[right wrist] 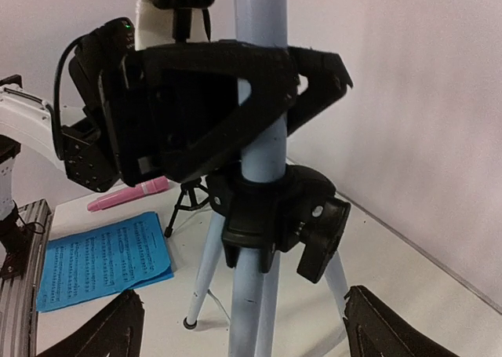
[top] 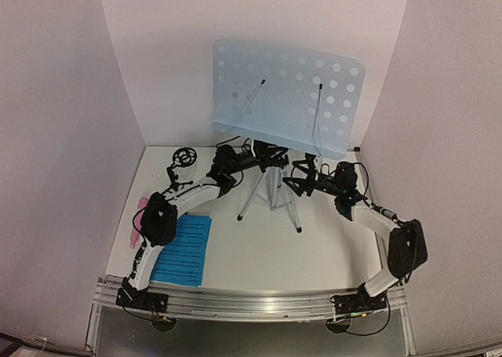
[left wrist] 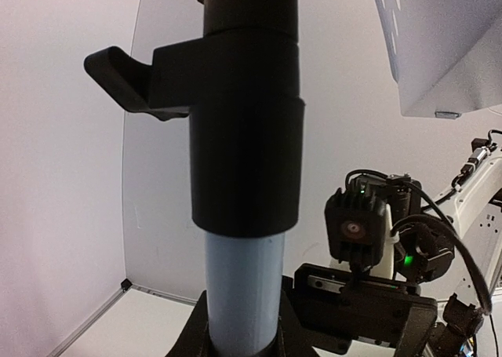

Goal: Pack up the instrument practice props

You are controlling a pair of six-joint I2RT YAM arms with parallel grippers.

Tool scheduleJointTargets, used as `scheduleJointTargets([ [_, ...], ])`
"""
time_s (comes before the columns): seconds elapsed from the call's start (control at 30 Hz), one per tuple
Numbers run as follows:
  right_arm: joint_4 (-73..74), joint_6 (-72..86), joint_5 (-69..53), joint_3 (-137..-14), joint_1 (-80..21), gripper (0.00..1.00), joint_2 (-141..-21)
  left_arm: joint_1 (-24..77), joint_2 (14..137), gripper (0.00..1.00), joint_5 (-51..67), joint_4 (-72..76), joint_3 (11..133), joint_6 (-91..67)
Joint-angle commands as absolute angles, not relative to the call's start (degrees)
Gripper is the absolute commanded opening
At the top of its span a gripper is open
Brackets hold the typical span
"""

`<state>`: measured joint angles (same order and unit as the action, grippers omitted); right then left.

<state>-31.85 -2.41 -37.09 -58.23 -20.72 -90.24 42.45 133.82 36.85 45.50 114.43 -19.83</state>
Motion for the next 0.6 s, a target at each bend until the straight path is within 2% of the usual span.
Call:
scheduleJointTargets([
  [0.0,-27.2,-8.1,-34.8,-60.5,-20.8,0.86,-88.8,41.9,130.8,0.00,35.2,51.9,118.9,-23.7],
  [0.1,-28.8,-8.4,-28.8,-61.7,-21.2,0.87,-92.7,42.3,130.3,0.00,36.9,53.8,117.9,-23.3],
  [0.33,-34.6,-8.6,-25.3,-65.4,-27.2,0.91,-99.6,42.6,130.3,0.00,36.9,53.5,118.1,-23.7],
  [0.57,-38.2,-6.6,-22.6,-66.5,-27.1,0.89,-102.9,42.7,129.7,0.00,37.5,53.6,117.1,-25.0],
])
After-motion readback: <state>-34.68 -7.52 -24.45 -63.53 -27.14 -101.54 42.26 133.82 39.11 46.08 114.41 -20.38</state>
